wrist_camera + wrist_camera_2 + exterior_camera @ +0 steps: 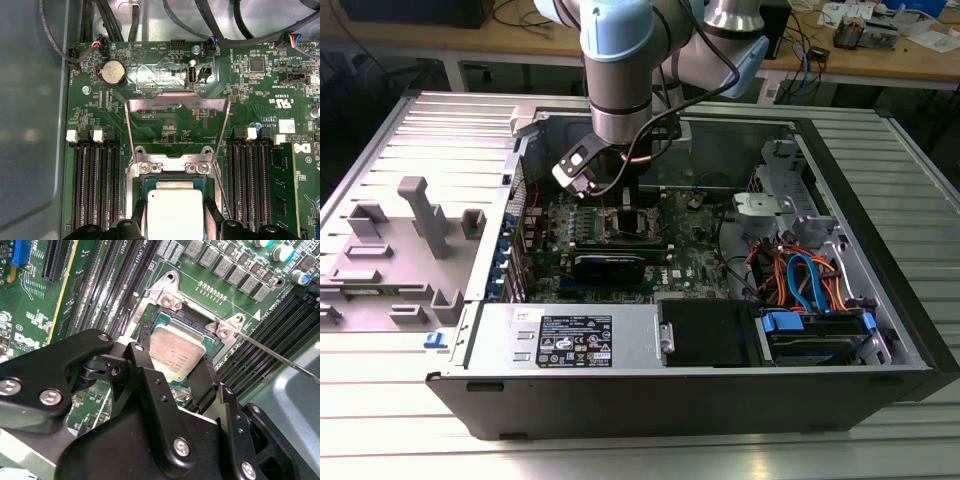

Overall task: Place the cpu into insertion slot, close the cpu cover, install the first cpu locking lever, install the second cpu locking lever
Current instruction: 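Place the cpu into insertion slot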

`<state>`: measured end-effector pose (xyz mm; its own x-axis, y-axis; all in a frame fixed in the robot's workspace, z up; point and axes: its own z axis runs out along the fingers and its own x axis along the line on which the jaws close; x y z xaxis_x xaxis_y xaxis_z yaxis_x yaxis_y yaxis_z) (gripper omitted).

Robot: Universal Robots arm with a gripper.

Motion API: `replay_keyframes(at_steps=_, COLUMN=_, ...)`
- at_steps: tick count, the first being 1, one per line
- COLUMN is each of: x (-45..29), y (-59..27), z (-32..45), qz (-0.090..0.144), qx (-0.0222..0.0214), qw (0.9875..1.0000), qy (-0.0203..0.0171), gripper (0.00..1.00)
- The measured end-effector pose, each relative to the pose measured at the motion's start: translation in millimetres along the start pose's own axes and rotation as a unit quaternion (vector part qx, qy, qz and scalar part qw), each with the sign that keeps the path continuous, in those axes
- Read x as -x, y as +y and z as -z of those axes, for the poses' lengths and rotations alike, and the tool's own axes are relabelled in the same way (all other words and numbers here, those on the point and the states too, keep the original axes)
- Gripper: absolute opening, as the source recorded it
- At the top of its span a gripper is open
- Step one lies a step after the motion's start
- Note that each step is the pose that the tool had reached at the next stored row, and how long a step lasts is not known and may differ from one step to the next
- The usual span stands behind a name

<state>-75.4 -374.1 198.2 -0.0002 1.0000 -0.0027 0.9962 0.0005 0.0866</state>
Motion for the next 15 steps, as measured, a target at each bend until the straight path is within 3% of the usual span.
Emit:
replay_keyframes(at_steps=10, x=0.0, y=0.0, z=0.0, qz=0.000, qx=0.0000, qw=1.0000, qy=0.0003, gripper=0.55)
replay_keyframes(at_steps=12, x=0.0, y=0.0, z=0.0, qz=0.000, qx=0.0000, qw=1.0000, qy=0.0023, gripper=0.55)
replay_keyframes(at_steps=15, x=0.0, y=0.0, z=0.0, qz=0.000, qx=0.0000, qw=1.0000, qy=0.0024, gripper=0.55)
